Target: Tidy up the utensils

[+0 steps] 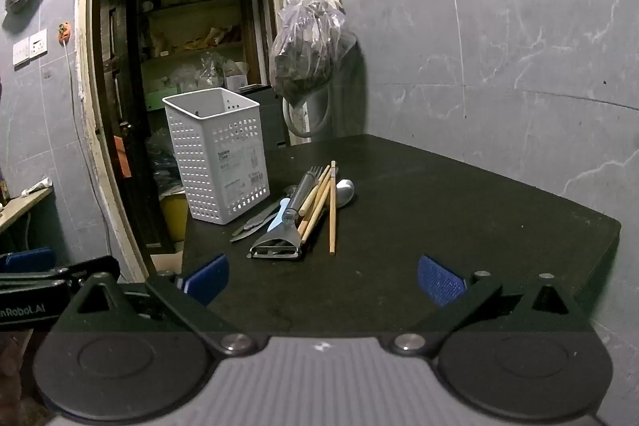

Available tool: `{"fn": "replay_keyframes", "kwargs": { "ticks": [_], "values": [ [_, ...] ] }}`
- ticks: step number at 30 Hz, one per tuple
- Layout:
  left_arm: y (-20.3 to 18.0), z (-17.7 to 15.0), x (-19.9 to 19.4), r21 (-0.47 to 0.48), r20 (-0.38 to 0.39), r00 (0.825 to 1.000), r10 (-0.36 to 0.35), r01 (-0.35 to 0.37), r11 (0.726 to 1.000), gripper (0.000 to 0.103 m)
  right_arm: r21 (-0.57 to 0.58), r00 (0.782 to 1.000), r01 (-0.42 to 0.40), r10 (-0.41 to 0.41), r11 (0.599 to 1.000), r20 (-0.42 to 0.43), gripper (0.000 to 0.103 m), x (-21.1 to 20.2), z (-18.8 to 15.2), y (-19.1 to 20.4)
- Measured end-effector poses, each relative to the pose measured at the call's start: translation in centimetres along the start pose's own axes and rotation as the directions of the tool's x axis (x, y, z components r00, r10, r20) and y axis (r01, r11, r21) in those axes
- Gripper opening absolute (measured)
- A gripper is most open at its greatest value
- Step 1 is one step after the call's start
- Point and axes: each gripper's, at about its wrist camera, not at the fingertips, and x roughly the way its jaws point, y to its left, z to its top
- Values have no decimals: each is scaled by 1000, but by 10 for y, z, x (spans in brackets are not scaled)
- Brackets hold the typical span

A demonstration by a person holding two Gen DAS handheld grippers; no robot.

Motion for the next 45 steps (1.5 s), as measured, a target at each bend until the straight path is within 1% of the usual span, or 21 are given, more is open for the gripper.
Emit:
{"fn": "replay_keyframes", "kwargs": {
  "ticks": [11,13,45],
  "values": [
    [0,1,9,-9,-2,1000,3,-3,1000,102,-4,1000,1,-1,1000,3,103,0,0,0],
    [0,0,0,-2,9,1000,-1,1,1000,102,-3,1000,2,-2,1000,4,103,1,1,-2],
    [2,-2,4,3,0,1000,4,-4,1000,102,-11,1000,4,-4,1000,4,103,1,1,0]
  ]
}}
